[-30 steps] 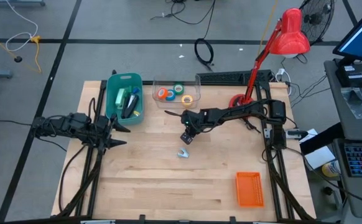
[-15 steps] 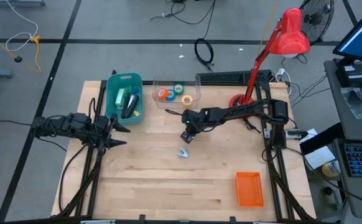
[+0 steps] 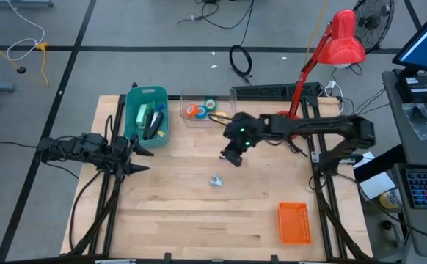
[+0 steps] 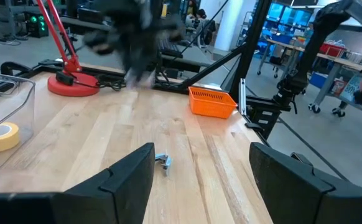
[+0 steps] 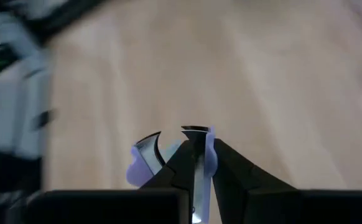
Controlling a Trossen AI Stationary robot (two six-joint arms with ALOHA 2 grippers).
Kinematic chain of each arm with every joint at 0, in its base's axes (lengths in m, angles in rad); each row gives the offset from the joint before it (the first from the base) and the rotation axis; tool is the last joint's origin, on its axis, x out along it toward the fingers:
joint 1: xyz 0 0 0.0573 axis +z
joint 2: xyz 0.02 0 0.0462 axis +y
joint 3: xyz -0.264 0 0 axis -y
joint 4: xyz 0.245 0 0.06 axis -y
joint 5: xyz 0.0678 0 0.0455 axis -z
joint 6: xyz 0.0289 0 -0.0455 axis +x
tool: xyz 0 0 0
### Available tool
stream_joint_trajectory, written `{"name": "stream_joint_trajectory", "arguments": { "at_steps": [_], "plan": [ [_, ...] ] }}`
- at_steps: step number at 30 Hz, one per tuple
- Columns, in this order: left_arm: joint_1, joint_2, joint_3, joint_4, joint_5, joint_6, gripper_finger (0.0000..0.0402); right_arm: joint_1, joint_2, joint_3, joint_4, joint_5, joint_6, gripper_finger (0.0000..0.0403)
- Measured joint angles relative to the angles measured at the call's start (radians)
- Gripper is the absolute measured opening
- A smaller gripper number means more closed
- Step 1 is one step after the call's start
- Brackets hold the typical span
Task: Pick and place Stapler, Stapler remover, tape
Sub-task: Put the pink staple remover into the orange bin
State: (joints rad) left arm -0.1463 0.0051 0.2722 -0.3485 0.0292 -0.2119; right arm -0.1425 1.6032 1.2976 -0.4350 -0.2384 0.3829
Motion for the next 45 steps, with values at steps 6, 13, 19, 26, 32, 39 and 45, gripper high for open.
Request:
{"name": "stream_joint_trajectory", "arguments": {
  "at_steps": [6, 13, 19, 26, 32, 39, 45],
  "plan": [
    [0.000, 0.000, 0.000, 0.000, 0.000, 0.000, 0.0267, 0.000, -0.150, -0.002, -0.001, -0.235, -0.091, 0.0026],
    [0.000, 0.000, 0.000, 0.001, 0.000, -0.006, 0.0267, 0.001, -0.307, -0.120, 0.202, -0.451, 0.022, 0.0026],
    [0.000, 0.000, 0.000, 0.002, 0.000, -0.007, 0.0267, 0.003, -0.416, -0.317, 0.512, -0.495, 0.259, 0.0026],
    [0.000, 0.000, 0.000, 0.004, -0.003, -0.012, 0.0267, 0.061, -0.501, -0.485, 0.557, -0.464, 0.474, 0.0026],
    [0.000, 0.000, 0.000, 0.005, -0.004, -0.029, 0.0267, 0.163, -0.547, -0.522, 0.373, -0.464, 0.604, 0.0026],
    [0.000, 0.000, 0.000, 0.005, -0.005, -0.034, 0.0267, 0.315, -0.575, -0.523, -0.036, -0.474, 0.770, 0.0031],
    [0.000, 0.000, 0.000, 0.008, -0.013, -0.043, 0.0267, 0.455, -0.578, -0.523, -0.238, -0.481, 0.944, 0.0025]
  ]
}}
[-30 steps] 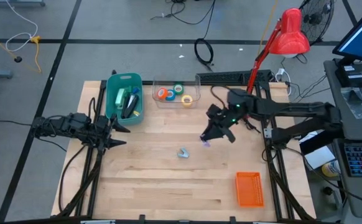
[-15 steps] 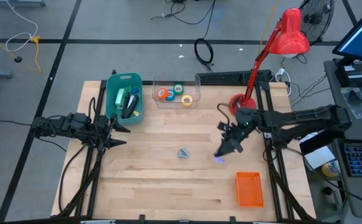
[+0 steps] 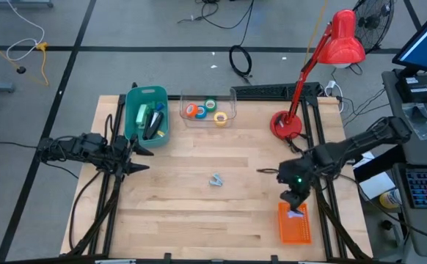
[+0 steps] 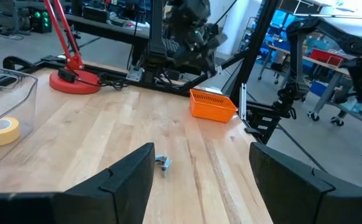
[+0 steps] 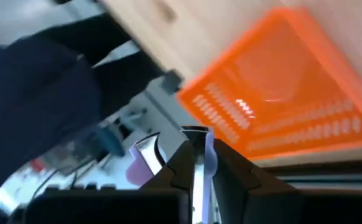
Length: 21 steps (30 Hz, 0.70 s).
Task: Pick and place Stapler, Stapler remover, tape
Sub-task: Put the pink staple remover into the orange bin
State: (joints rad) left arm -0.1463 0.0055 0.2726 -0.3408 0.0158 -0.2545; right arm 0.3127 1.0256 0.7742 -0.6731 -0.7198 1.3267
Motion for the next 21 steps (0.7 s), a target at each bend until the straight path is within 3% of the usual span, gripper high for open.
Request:
{"name": "stream_joint_trajectory", "arguments": {
  "at_steps": [9, 15, 21],
  "plan": [
    [0.000, 0.000, 0.000, 0.000, -0.019, -0.019, 0.0267, 0.206, 0.017, 0.000, -0.036, 0.325, 0.325, 0.0031],
    [0.000, 0.000, 0.000, 0.001, -0.026, -0.021, 0.0267, 0.356, 0.093, 0.000, -0.034, 0.504, 0.567, 0.0027],
    [0.000, 0.000, 0.000, 0.001, -0.027, -0.022, 0.0267, 0.477, 0.187, 0.000, 0.004, 0.558, 0.772, 0.0037]
  ]
}}
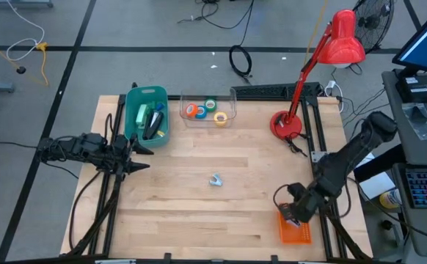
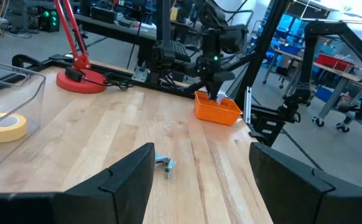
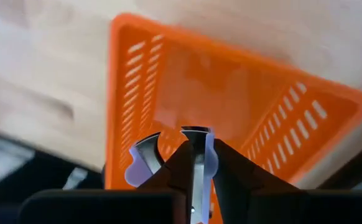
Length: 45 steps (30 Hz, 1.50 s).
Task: Pick and place Stapler, Stapler remover, tape
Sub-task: Put the pink staple remover into the orange bin, then put the blue stapler remover into the orange basket
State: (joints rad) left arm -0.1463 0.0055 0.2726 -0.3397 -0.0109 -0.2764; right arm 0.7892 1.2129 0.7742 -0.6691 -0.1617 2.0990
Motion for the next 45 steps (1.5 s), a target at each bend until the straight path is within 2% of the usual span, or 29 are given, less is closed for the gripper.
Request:
{"name": "stream_joint_trajectory", "arguments": {
  "at_steps": [7, 17, 23, 36, 43, 45],
  "plan": [
    [0.000, 0.000, 0.000, 0.000, -0.017, -0.003, 0.0267, 0.074, 0.090, 0.000, -0.034, 0.110, 0.160, 0.0032],
    [0.000, 0.000, 0.000, 0.000, -0.017, -0.021, 0.0267, 0.078, 0.172, 0.000, -0.033, 0.107, 0.194, 0.0039],
    [0.000, 0.000, 0.000, 0.000, -0.016, -0.025, 0.0267, 0.078, 0.172, 0.000, -0.055, 0.106, 0.194, 0.0049],
    [0.000, 0.000, 0.000, 0.000, -0.016, -0.026, 0.0267, 0.077, 0.155, 0.000, -0.053, 0.105, 0.193, 0.0131],
    [0.000, 0.000, 0.000, 0.000, -0.015, -0.027, 0.0267, 0.077, 0.042, 0.000, -0.037, 0.111, 0.193, 0.0130],
    [0.000, 0.000, 0.000, 0.000, -0.014, -0.029, 0.0267, 0.077, 0.007, 0.000, -0.005, 0.149, 0.183, 0.0126]
  ]
}}
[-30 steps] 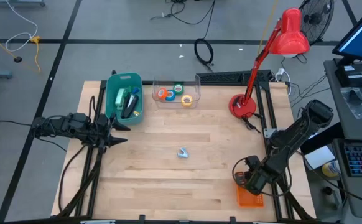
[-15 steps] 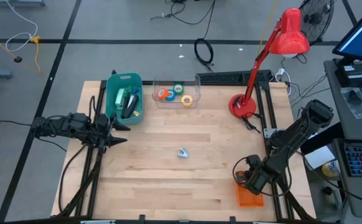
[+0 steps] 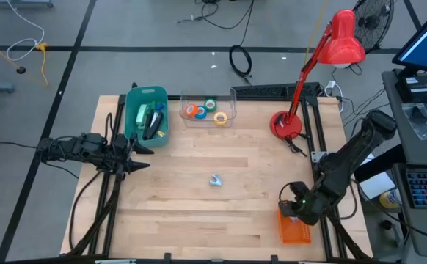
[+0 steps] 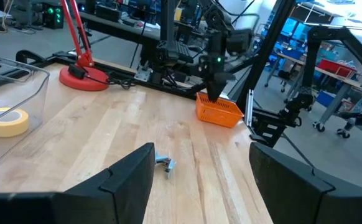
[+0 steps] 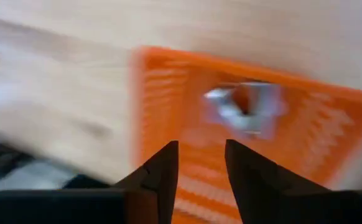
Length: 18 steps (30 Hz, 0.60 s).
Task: Pick and place Stapler, Stapler remover, tape
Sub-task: Put the blue stapler remover into the orange basket
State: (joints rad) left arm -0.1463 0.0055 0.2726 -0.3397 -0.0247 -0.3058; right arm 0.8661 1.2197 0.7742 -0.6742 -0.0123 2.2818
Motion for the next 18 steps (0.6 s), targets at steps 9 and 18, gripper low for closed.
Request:
{"name": "stream_joint_trajectory", "arguments": {
  "at_steps": [9, 18],
  "plan": [
    [0.000, 0.000, 0.000, 0.000, 0.007, -0.018, 0.0267, -0.013, -0.118, 0.000, 0.213, 0.434, -0.236, 0.0103],
    [0.000, 0.000, 0.000, 0.000, 0.008, -0.014, 0.0267, -0.171, -0.118, 0.000, 0.612, 0.662, -1.012, 0.0089]
  ]
}}
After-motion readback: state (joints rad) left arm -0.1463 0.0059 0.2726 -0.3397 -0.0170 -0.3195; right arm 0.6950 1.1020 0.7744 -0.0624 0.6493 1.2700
